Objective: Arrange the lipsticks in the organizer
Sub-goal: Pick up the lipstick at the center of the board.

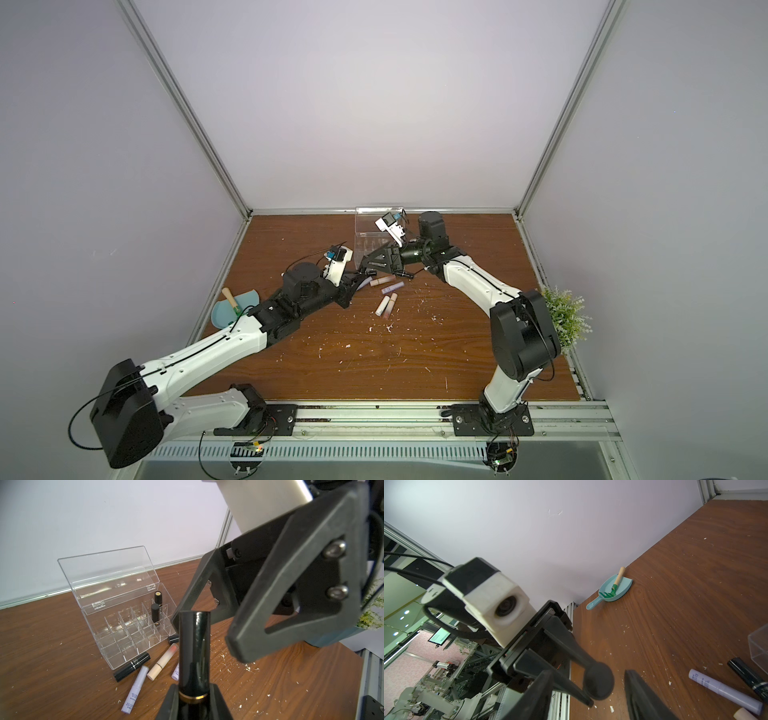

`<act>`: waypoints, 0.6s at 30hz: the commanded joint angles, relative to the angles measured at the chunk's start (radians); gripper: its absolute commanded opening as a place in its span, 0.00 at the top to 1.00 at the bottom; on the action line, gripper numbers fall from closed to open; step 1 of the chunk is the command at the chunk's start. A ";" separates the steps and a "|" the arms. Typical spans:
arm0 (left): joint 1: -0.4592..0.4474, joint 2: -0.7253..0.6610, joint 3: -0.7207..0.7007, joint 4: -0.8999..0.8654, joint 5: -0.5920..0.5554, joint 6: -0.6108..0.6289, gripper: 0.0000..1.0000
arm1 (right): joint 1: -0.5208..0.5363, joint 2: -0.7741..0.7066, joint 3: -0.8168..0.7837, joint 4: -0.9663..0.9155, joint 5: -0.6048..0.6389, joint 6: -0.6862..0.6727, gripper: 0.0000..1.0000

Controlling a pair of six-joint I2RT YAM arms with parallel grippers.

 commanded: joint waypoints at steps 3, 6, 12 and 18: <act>0.011 -0.005 0.025 -0.004 0.005 0.014 0.84 | 0.006 -0.007 0.031 0.066 -0.023 0.036 0.51; 0.010 -0.003 0.029 -0.004 0.007 0.015 0.85 | 0.008 -0.007 0.031 0.075 -0.023 0.044 0.57; 0.011 -0.005 0.027 -0.002 0.004 0.016 0.84 | 0.011 -0.011 0.031 0.077 -0.025 0.046 0.70; 0.010 -0.012 0.023 -0.003 -0.003 0.016 0.84 | 0.014 -0.001 0.033 0.067 -0.025 0.038 0.78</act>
